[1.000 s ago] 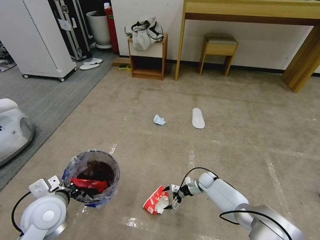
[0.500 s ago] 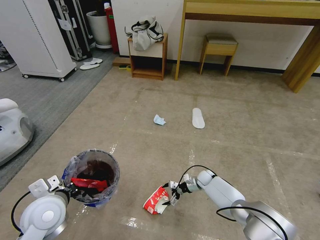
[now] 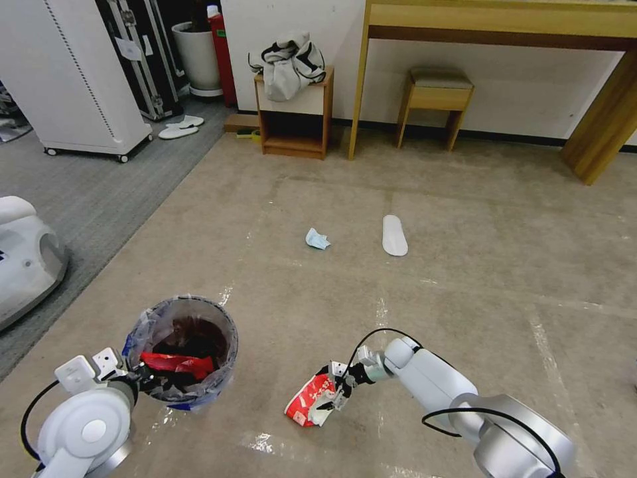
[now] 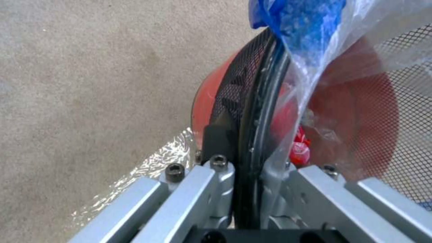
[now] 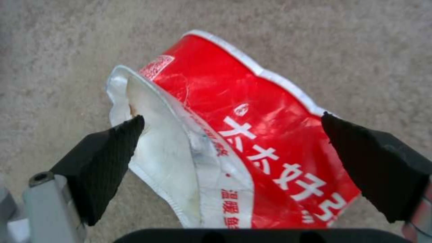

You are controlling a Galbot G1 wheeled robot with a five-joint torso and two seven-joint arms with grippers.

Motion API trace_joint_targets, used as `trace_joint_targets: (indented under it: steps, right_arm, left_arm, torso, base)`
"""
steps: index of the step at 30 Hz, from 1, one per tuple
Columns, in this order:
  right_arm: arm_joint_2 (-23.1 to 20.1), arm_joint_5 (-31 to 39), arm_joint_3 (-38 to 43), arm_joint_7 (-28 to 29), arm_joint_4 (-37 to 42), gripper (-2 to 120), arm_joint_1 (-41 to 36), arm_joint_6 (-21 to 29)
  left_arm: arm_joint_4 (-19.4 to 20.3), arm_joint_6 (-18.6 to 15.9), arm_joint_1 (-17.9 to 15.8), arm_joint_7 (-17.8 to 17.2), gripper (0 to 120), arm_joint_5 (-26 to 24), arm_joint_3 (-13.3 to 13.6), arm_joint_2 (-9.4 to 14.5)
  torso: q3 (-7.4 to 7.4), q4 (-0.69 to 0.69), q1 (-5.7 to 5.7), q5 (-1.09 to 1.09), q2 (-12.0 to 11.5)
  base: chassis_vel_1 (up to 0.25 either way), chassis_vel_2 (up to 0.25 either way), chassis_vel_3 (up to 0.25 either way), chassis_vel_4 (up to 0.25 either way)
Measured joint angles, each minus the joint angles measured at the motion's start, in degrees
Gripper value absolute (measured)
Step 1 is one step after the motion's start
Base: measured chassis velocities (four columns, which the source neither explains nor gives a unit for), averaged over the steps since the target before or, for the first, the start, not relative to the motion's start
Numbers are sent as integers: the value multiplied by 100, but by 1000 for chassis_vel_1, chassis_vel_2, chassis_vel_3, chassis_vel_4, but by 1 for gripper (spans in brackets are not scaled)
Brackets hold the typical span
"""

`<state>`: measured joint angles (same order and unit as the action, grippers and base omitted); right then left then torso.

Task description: Pick up the trash bin and place the garbage on the floor into it.

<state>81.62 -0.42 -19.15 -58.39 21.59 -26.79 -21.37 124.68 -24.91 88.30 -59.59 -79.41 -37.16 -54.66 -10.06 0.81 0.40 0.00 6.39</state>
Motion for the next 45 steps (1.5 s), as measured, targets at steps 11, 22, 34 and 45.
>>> trace_joint_targets:
  steps: [11,22,34,45]
  right_arm:
    - [95,-89,-27,76,-186,100,-35,9]
    - [97,-127,-33,160,-227,100,-85,73]
    - [-7,61,-7,300,-100,54,-129,73]
    - [-110,182,-24,393,12,16,-122,53]
  left_arm:
    - [-34,9,-19,56,1,79,67,-97]
    - [-16,41,-19,105,1,126,72,-82]
    - [-66,64,-101,112,1,139,148,-15]
    - [-99,112,-160,113,1,190,229,-17]
  torso:
    - [0,0,0,0,0]
    - [1,0,0,1,0]
    - [0,1,0,0,0]
    - [-1,0,0,1,0]
  base:
    - [0,0,0,0]
    - [0,0,0,0]
    - [0,0,0,0]
    - [0,0,0,0]
